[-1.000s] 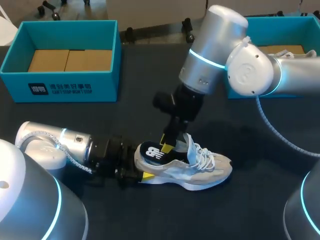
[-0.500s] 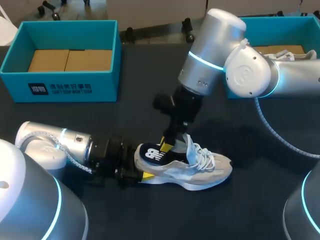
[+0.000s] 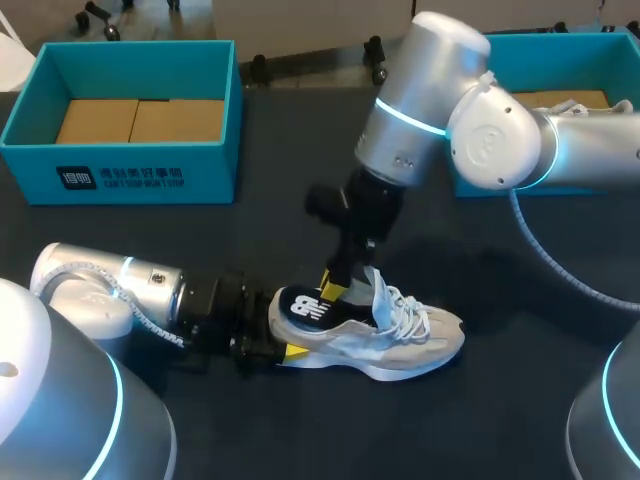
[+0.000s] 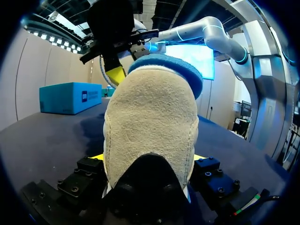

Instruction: Take the shoe out of the shoebox, open the shoe tongue, remove and reinsert the insole, then place the shoe into the shoebox

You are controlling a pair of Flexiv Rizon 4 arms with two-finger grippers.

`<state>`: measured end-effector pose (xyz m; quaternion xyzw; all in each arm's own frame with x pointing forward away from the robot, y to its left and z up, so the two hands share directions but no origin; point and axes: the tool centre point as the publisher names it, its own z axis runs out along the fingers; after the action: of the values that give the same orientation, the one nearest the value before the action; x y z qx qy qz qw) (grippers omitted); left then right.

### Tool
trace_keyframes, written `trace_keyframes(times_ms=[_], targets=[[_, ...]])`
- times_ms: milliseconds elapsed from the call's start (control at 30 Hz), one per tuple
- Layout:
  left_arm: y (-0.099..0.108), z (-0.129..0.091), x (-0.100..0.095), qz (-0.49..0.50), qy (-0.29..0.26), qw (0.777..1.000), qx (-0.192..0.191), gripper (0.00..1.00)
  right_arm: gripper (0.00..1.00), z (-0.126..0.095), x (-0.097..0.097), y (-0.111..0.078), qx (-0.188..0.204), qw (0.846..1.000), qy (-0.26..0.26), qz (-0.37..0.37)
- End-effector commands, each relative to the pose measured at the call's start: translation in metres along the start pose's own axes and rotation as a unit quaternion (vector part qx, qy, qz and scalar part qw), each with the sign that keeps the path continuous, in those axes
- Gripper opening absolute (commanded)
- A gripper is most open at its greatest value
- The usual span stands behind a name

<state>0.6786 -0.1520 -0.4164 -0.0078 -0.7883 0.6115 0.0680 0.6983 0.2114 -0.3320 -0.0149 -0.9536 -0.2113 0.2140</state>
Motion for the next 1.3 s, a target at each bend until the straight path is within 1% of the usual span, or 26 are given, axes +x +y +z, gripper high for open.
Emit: trace_keyframes(times_ms=[33, 333, 467, 500, 533, 600, 700, 833, 933, 1300], targets=[[0.002, 0.0, -0.002, -0.001, 0.0, 1.0, -0.001, 0.0, 0.41, -0.006, 0.003, 0.002, 0.007, 1.0, -0.006, 0.005], [0.002, 0.0, -0.002, -0.001, 0.0, 1.0, -0.001, 0.0, 0.38, -0.006, 0.004, 0.003, 0.006, 1.0, -0.009, 0.004], [0.002, 0.0, -0.002, -0.001, 0.0, 1.0, -0.001, 0.0, 0.31, -0.004, 0.004, 0.004, 0.005, 1.0, -0.007, 0.003], [0.002, 0.0, -0.002, -0.001, 0.0, 1.0, -0.001, 0.0, 0.28, -0.004, 0.004, 0.004, 0.005, 1.0, -0.007, 0.003], [0.002, 0.0, -0.002, -0.001, 0.0, 1.0, -0.001, 0.0, 0.28, -0.004, 0.004, 0.004, 0.005, 1.0, -0.007, 0.003], [0.002, 0.0, -0.002, -0.001, 0.0, 1.0, -0.001, 0.0, 0.29, -0.004, 0.003, 0.003, 0.005, 1.0, -0.006, 0.004], [0.002, 0.0, -0.002, -0.001, 0.0, 1.0, -0.001, 0.0, 0.33, -0.004, 0.001, 0.003, 0.005, 1.0, -0.005, 0.005], [0.002, 0.0, -0.002, -0.001, 0.0, 1.0, -0.001, 0.0, 0.32, -0.001, -0.004, 0.004, 0.003, 1.0, 0.001, 0.002], [0.002, 0.0, -0.002, -0.001, 0.0, 1.0, -0.001, 0.0, 0.35, -0.001, -0.007, 0.006, 0.004, 1.0, 0.006, -0.004], [0.002, 0.0, -0.002, -0.001, 0.0, 1.0, -0.001, 0.0, 0.38, 0.005, -0.014, 0.008, 0.007, 0.999, 0.031, -0.013]])
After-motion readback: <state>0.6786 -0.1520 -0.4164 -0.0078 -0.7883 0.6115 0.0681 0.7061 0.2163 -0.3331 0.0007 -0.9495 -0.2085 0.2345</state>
